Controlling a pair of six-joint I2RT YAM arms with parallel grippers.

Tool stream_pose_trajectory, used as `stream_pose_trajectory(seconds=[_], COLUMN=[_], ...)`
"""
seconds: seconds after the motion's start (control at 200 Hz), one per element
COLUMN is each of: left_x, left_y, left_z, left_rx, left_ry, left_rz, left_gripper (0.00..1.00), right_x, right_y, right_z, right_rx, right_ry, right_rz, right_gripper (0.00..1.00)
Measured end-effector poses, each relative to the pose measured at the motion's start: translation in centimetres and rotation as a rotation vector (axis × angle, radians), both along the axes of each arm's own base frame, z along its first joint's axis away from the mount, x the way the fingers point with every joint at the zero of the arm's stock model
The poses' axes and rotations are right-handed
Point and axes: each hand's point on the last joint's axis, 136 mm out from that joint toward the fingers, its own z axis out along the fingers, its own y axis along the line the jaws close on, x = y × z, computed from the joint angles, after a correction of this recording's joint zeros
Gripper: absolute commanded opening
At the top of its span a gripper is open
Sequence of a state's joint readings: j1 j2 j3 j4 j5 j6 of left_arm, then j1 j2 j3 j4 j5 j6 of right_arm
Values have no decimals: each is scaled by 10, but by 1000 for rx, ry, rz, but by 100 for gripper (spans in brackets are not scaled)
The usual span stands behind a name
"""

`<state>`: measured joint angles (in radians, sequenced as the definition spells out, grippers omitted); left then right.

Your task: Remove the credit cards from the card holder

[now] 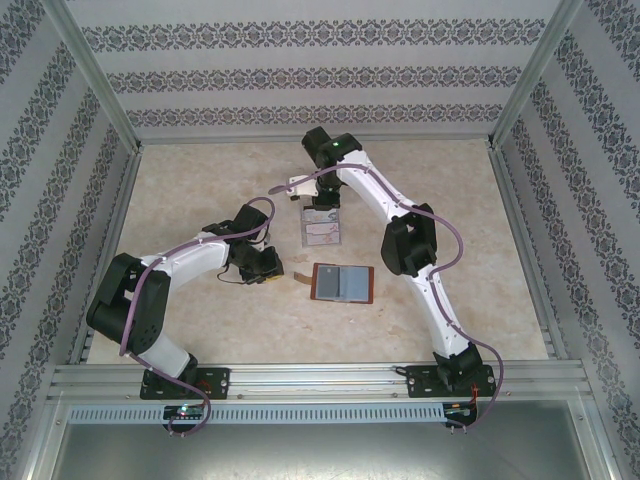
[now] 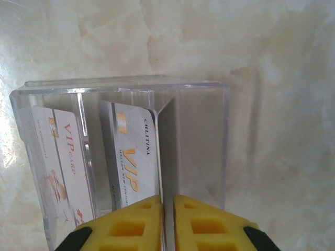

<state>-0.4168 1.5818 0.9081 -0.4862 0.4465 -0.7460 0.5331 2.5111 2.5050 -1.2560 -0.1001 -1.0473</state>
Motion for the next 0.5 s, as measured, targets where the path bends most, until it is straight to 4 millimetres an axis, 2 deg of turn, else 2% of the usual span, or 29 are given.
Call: stream_pose_trajectory(seconds=[0.5], left_x=[0], left_y=[0], left_z=[0], left_rx=[0], left_ry=[0], left_rz=[0], left_gripper=[17], right_x=[13], right_y=[-1], right_z=[2], right_rx=[-14], right_ry=[-59], right_rz=[-11], right_gripper=[23])
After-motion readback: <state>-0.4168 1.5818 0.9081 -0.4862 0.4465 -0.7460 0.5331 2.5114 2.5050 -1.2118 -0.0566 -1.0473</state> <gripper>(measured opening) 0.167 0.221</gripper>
